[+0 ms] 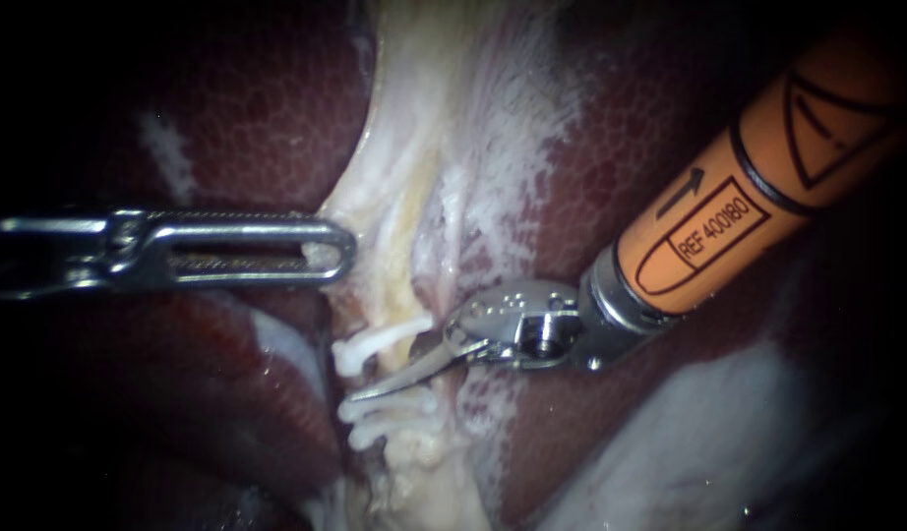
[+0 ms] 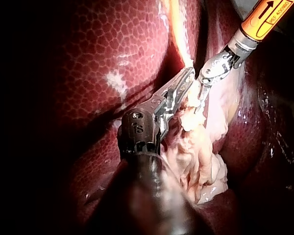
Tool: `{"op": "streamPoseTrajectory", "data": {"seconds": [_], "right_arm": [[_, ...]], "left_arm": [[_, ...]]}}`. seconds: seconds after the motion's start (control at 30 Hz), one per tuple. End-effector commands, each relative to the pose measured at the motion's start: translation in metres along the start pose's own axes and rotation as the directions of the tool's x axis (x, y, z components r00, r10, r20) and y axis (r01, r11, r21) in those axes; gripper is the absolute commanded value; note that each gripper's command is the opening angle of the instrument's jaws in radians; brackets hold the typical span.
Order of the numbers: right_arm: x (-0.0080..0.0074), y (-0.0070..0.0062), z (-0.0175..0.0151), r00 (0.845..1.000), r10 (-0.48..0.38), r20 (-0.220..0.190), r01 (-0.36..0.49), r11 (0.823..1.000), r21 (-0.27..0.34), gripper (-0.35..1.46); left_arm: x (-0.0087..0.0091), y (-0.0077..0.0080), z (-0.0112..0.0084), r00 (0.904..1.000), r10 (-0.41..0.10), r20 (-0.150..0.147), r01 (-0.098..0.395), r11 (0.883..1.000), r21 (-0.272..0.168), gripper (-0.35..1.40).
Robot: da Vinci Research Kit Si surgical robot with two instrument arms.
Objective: Go to the cutting position left tube
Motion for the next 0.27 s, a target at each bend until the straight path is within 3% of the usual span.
{"op": "streamPoseTrajectory", "data": {"seconds": [0.03,0.27], "right_arm": [[0.0000,0.0000,0.0000,1.000,0.000,0.000,0.000,1.000,0.000,0.24],[-0.0001,0.0000,-0.0001,1.000,-0.001,0.000,0.001,1.000,0.001,0.24]], "left_arm": [[0.0000,0.0000,0.0000,1.0000,0.000,0.000,0.000,1.000,0.000,-0.35],[0.0000,0.0000,0.0002,1.0000,-0.001,0.000,0.001,1.000,0.000,-0.35]]}}
